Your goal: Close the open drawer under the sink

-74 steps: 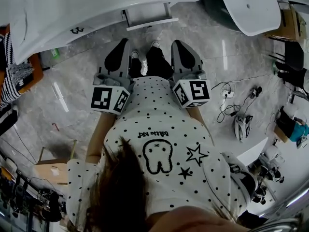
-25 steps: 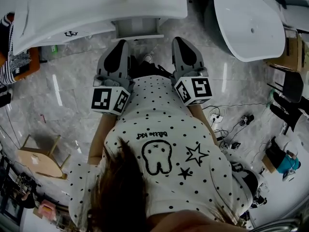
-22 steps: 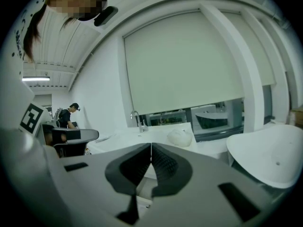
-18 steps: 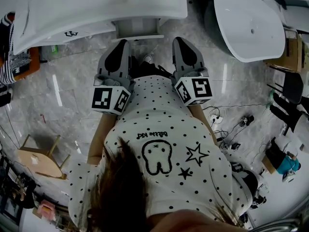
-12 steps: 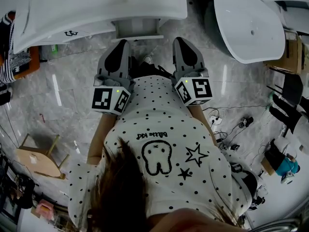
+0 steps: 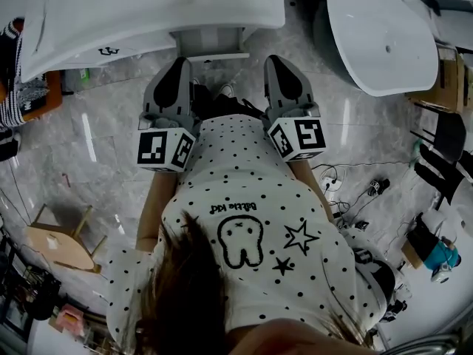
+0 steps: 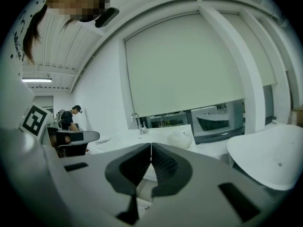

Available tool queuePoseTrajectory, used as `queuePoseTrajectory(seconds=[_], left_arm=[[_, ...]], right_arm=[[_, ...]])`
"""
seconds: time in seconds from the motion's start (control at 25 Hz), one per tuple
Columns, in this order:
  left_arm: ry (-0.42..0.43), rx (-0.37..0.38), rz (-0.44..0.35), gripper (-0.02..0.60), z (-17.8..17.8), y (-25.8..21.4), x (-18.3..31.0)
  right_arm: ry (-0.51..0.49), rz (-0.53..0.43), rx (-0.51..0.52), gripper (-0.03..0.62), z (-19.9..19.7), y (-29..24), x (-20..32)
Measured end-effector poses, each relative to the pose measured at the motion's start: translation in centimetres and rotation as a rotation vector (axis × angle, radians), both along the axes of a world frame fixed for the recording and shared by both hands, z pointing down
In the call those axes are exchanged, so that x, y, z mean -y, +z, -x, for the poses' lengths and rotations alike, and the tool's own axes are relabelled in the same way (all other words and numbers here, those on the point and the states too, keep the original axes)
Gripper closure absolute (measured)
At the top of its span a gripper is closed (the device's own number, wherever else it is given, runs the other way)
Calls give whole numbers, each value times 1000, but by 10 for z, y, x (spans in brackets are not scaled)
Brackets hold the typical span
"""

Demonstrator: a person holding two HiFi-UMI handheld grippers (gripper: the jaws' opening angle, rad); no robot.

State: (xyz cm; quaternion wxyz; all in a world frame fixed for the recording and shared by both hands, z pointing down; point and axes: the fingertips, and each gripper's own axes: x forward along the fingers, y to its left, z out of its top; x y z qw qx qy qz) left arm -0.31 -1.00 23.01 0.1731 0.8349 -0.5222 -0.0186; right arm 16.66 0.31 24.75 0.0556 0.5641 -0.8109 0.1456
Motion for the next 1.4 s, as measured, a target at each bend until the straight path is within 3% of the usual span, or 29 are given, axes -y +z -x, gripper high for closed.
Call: queuePoseTrajectory(seconds=[0.2,0.56,0.92,1.08,1.4], left_arm=[[-36,146,10,566,17,23,10],[-9,259,202,566,14,124,28],[14,275,380,565,6,216,26],[19,249,454,565,-5,251,9],[25,211,543,565,-23,328,-4]], right_arm=[[10,2,-2,580,-2,-2,-3],[29,35,-22,580,-10,15,6],[1,110,0,580,-1,45,6],[-8,147,1,580,4,58,0],[3,198,-13,580,7,83,-3]])
